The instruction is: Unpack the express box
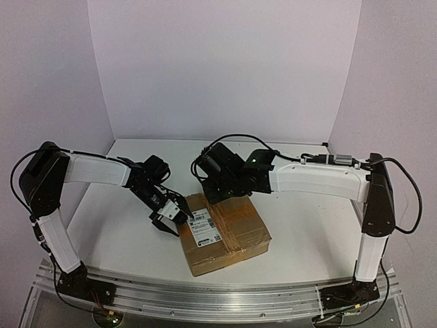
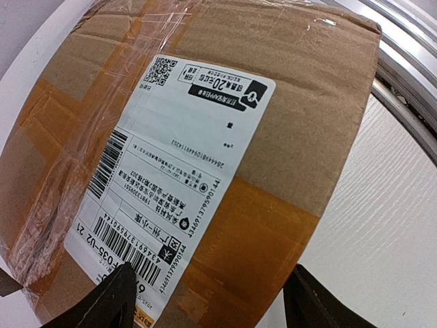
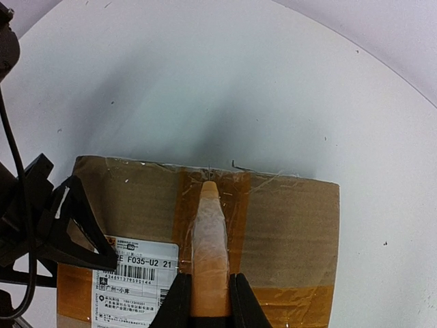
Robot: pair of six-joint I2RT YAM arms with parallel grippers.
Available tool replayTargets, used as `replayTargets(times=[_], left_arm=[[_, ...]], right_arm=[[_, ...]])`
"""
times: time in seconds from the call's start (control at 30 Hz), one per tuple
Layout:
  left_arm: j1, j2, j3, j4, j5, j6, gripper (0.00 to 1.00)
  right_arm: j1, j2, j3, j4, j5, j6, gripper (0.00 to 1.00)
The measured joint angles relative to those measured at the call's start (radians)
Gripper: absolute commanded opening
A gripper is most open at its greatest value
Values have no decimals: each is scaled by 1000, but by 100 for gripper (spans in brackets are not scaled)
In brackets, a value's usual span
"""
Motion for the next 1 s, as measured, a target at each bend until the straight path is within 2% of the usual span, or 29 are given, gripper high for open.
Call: replayTargets(times=[0.57, 0.87, 1.0], left_arm=[[0, 0, 0, 1, -1, -1, 71], [-2, 0, 0, 1, -6, -3, 69], [-2, 0, 0, 1, -6, -6, 69]], right_arm=[[0, -3, -17, -15, 7, 17, 0], [0, 31, 126, -229, -42, 28, 0], [-1, 52, 154, -254, -43, 31, 0]])
